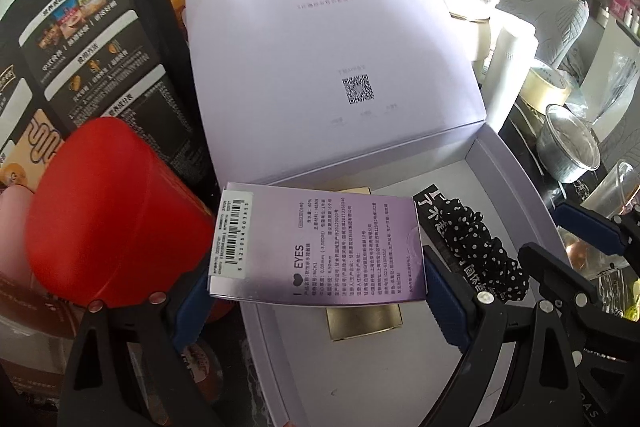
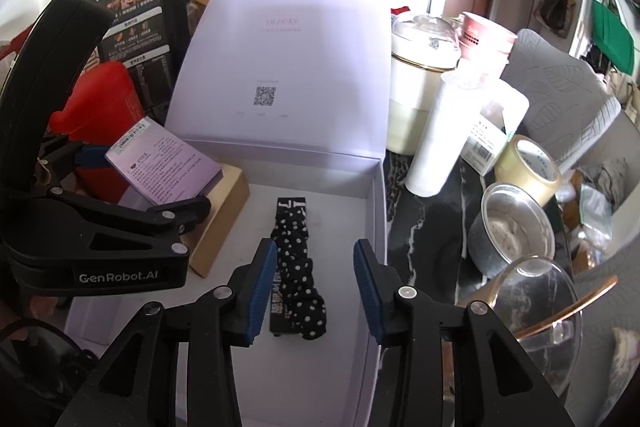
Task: Organize rigid objects
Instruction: 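Lower the purple EYES box into the white box and open the left tool, then move both tools back over the remaining items on the table, then grasp the green lollipop by its candy with the left tool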
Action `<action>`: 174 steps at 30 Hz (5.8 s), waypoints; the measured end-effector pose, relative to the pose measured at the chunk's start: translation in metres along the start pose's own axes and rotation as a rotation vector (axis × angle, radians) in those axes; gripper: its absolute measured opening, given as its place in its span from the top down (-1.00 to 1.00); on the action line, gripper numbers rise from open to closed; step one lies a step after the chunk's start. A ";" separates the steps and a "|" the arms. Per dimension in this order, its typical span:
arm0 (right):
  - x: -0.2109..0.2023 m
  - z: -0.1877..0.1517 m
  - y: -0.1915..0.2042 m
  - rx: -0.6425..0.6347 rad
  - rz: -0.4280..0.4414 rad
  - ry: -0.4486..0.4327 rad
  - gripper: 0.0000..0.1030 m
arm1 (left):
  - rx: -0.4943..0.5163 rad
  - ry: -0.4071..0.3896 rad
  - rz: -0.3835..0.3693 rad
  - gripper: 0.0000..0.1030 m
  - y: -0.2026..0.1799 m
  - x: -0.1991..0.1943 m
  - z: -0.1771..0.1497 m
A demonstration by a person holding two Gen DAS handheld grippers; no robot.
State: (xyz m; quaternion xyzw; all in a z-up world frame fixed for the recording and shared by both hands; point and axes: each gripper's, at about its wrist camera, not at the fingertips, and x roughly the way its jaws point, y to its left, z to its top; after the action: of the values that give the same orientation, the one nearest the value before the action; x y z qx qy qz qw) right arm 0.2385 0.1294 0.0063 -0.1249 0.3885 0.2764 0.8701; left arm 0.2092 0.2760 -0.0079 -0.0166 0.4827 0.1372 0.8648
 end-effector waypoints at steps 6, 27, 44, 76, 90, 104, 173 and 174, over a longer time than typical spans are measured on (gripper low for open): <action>-0.009 0.000 0.005 -0.006 -0.024 -0.012 0.23 | -0.010 -0.043 0.012 -0.81 0.007 -0.015 -0.002; -0.084 -0.019 -0.001 0.094 -0.096 -0.109 0.23 | 0.063 -0.183 -0.124 -0.81 -0.008 -0.092 -0.009; -0.098 -0.032 0.003 0.108 -0.115 -0.099 0.19 | 0.033 -0.157 -0.088 -1.00 -0.002 -0.086 -0.010; -0.164 -0.079 -0.022 0.166 -0.250 -0.158 0.19 | 0.199 -0.200 -0.251 -1.00 -0.073 -0.122 -0.038; -0.209 -0.129 -0.048 0.259 -0.375 -0.166 0.19 | 0.359 -0.253 -0.357 -1.00 -0.139 -0.146 -0.072; -0.239 -0.186 -0.081 0.374 -0.433 -0.146 0.12 | 0.468 -0.199 -0.456 -1.00 -0.191 -0.142 -0.102; -0.169 -0.286 -0.199 0.567 -0.254 -0.012 0.11 | 0.616 -0.037 -0.638 0.54 -0.336 -0.057 -0.129; -0.169 -0.286 -0.198 0.567 -0.252 -0.012 0.11 | 0.617 -0.043 -0.637 0.54 -0.336 -0.058 -0.129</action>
State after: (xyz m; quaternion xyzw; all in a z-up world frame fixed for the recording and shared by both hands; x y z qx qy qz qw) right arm 0.0877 -0.2205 -0.0579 0.0773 0.4263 0.0476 0.9000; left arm 0.1583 -0.0804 -0.0625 0.0974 0.4536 -0.2864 0.8383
